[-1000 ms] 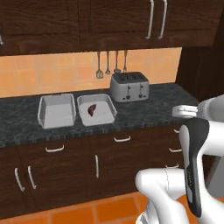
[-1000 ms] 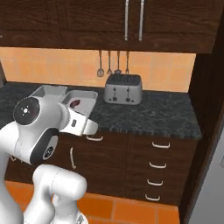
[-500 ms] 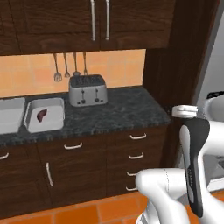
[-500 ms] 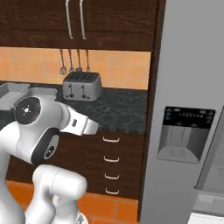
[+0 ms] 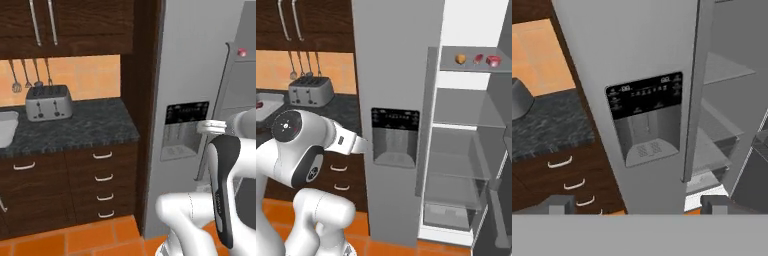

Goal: Place one potato and one steak in each tupperware on the nearby counter, to pack two identical lunches.

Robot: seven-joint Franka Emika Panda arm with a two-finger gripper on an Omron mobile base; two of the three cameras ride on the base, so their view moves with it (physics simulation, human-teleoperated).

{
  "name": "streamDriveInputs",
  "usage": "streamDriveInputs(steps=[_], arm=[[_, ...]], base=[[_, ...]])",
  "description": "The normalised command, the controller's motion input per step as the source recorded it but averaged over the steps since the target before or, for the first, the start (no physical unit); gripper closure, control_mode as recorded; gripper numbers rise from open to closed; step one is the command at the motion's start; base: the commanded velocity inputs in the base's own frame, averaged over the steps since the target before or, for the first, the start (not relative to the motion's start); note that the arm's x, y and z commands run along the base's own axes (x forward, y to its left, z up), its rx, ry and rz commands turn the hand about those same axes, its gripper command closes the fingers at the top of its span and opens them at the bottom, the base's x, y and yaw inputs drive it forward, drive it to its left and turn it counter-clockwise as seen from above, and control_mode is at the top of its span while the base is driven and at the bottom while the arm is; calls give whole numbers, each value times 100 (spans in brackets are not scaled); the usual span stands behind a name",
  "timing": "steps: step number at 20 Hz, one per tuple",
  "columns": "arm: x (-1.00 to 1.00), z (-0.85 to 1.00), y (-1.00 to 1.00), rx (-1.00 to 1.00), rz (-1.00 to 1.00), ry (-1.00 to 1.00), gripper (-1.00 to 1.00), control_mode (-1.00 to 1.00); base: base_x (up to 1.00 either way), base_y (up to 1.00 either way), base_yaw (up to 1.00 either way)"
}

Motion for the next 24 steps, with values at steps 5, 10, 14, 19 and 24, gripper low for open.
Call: streamDriveInputs(steps=[5, 10, 14, 19, 24], arm=[[0, 0, 0, 0, 0, 0, -100, 100], [0, 0, 0, 0, 0, 0, -100, 100], [0, 0, 0, 0, 0, 0, -100, 100], [0, 0, 0, 0, 0, 0, -100, 100], [0, 0, 0, 0, 0, 0, -100, 100]], base=[[1, -97, 0], [48, -51, 3], [63, -23, 2], [37, -59, 6], [46, -40, 12]])
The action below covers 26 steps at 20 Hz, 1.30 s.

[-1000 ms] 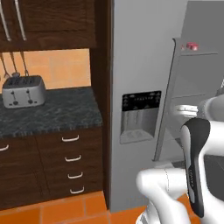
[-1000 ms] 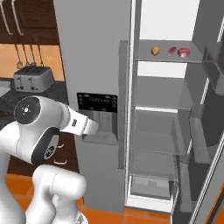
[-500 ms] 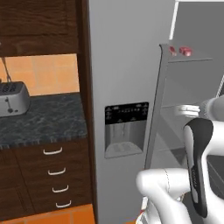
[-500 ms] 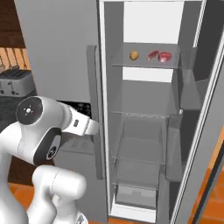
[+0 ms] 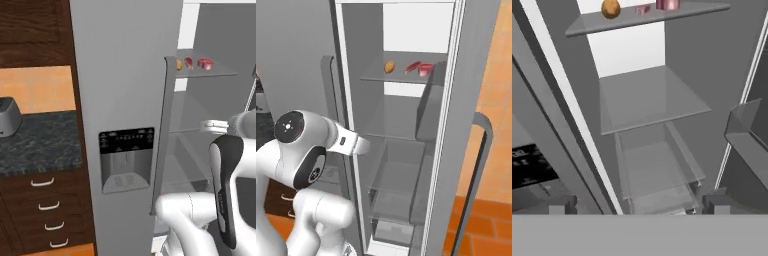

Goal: Place one potato and one steak in each tupperware on the nearby counter, to pack two identical lunches.

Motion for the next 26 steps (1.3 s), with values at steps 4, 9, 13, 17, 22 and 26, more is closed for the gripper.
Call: streamDriveInputs(steps=[4, 9, 13, 17, 22, 26], arm=[[0, 0, 0, 0, 0, 0, -100, 100], [0, 0, 0, 0, 0, 0, -100, 100], [11, 30, -9, 0, 7, 1, -100, -100], [0, 71, -1, 0, 0, 0, -100, -100], [0, 77, 0, -1, 3, 0, -100, -100], [4, 76, 7, -3, 11, -12, -100, -100]], base=[[64, -42, 10], [31, -13, 17], [0, 0, 0], [0, 0, 0], [0, 0, 0], [0, 0, 0]])
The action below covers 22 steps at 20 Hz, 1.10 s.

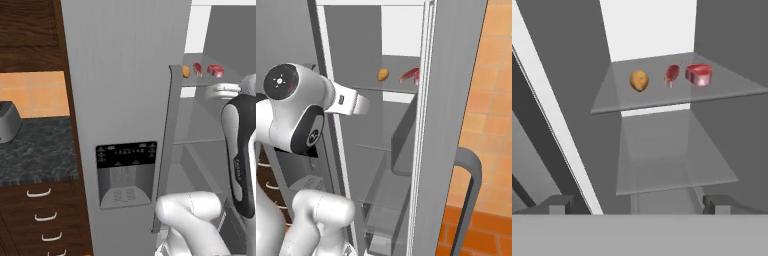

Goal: Place one potato and one steak in each tupperware on the nearby counter, to pack two identical lunches.

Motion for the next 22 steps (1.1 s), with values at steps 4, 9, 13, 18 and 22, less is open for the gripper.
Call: streamDriveInputs(steps=[4, 9, 13, 18, 22], arm=[[29, 61, 0, -3, 2, -3, -100, -100], [77, -8, 0, 0, 12, 9, -100, -100], [78, -4, -1, 0, 8, -4, -100, -100], [92, -11, -1, 1, 5, 6, -100, -100], [79, -1, -29, 6, 13, 10, -100, -100]], base=[[0, 0, 0], [0, 0, 0], [0, 0, 0], [0, 0, 0], [0, 0, 0]])
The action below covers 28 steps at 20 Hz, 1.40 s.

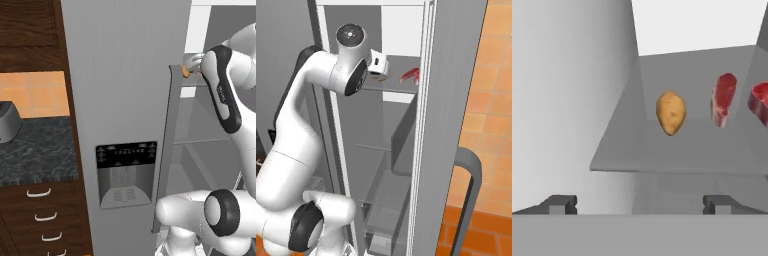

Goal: Place one potato and one steak in each tupperware on the nearby counter, to pack two identical lunches.

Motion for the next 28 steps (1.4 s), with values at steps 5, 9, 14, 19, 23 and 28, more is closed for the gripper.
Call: streamDriveInputs(steps=[5, 9, 14, 19, 23, 28], arm=[[73, 0, -8, 1, 5, 12, -100, -100], [52, -11, -3, 0, 1, 1, -100, -100], [42, -37, -6, 0, 5, 2, -100, -100], [24, -43, -15, 0, 8, 2, -100, -100], [44, -13, -18, 0, 3, 0, -100, -100], [52, -17, 0, 0, 0, 0, -100, -100]], base=[[0, 0, 0], [0, 0, 0], [0, 0, 0], [0, 0, 0], [0, 0, 0], [0, 0, 0]])
